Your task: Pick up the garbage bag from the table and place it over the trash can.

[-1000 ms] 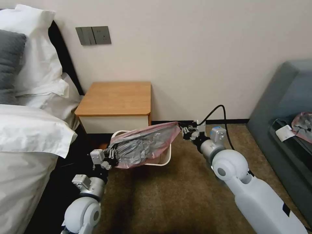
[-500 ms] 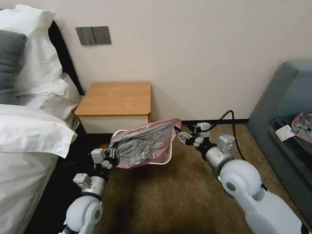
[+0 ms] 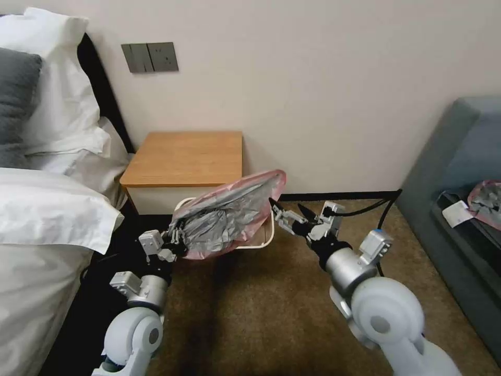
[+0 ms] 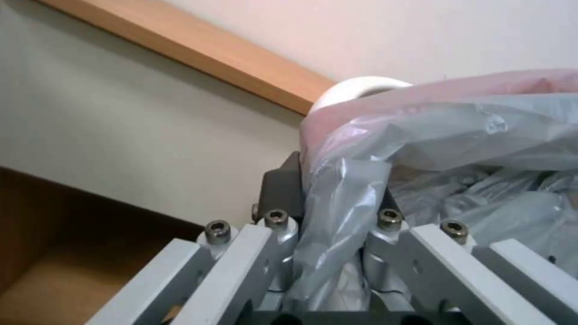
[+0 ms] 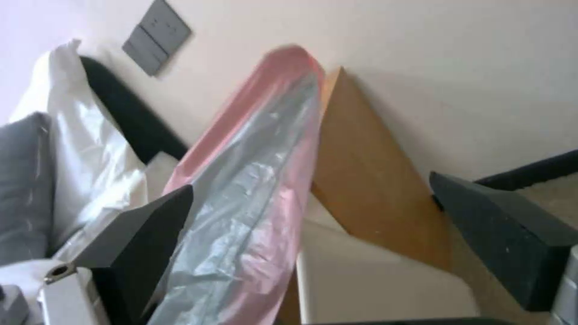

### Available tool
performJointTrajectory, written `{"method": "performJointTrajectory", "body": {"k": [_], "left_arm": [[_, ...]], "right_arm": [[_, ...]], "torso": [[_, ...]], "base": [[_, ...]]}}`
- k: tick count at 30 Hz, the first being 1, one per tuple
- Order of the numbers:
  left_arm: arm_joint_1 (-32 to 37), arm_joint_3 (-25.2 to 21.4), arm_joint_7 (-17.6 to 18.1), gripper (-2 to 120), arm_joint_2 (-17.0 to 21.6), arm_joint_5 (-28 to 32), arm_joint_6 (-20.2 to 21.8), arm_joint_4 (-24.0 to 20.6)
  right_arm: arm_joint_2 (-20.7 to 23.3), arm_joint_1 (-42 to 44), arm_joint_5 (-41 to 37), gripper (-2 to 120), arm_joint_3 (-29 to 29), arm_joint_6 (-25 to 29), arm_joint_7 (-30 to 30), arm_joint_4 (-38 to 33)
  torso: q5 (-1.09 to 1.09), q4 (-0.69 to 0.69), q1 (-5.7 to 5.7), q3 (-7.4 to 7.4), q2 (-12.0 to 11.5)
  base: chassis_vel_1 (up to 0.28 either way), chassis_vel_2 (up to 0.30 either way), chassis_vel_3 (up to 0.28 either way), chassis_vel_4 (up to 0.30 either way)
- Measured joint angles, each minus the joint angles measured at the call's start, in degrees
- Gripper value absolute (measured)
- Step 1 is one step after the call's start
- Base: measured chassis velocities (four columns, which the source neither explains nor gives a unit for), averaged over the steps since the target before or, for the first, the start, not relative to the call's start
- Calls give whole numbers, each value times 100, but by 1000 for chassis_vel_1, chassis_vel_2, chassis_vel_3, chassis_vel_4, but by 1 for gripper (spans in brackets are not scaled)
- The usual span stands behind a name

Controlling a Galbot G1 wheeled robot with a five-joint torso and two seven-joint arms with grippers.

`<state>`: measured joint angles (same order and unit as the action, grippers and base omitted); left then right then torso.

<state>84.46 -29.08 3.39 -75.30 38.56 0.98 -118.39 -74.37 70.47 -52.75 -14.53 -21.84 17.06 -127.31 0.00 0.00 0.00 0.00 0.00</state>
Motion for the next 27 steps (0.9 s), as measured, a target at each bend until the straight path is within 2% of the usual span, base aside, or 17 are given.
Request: {"method": "performJointTrajectory", "body": {"k": [5,15,17,19,22,23,25,27], "left_arm": [[37,-1,25,9,-29,218,58,-85],[95,11,29,9,-53,290,98,-153],[94,21,29,9,-57,289,102,-152],[92,24,29,9,-57,289,105,-153],[85,28,33,9,-57,286,114,-151],[85,28,33,9,-57,286,114,-151],[86,25,38,9,-58,288,115,-138],[86,24,40,9,-58,290,115,-135]], "right_arm": [[-317,-159,140,100,21,81,-218,274],[-443,-419,230,97,47,117,-357,484],[-484,-438,252,87,66,123,-387,498],[-495,-439,269,84,72,127,-403,505],[-526,-440,325,70,99,136,-438,516],[-526,-440,325,70,99,136,-438,516],[-537,-440,347,59,112,136,-449,517],[-539,-439,355,57,114,136,-451,517]], "torso": [[0,0,0,0,0],[0,0,0,0,0],[0,0,0,0,0],[0,0,0,0,0],[0,-1,0,0,0],[0,-1,0,0,0],[0,-1,0,0,0],[0,-1,0,0,0]], "base": [[0,0,0,0],[0,0,0,0],[0,0,0,0],[0,0,0,0],[0,0,0,0],[0,0,0,0],[0,0,0,0],[0,0,0,0]]}}
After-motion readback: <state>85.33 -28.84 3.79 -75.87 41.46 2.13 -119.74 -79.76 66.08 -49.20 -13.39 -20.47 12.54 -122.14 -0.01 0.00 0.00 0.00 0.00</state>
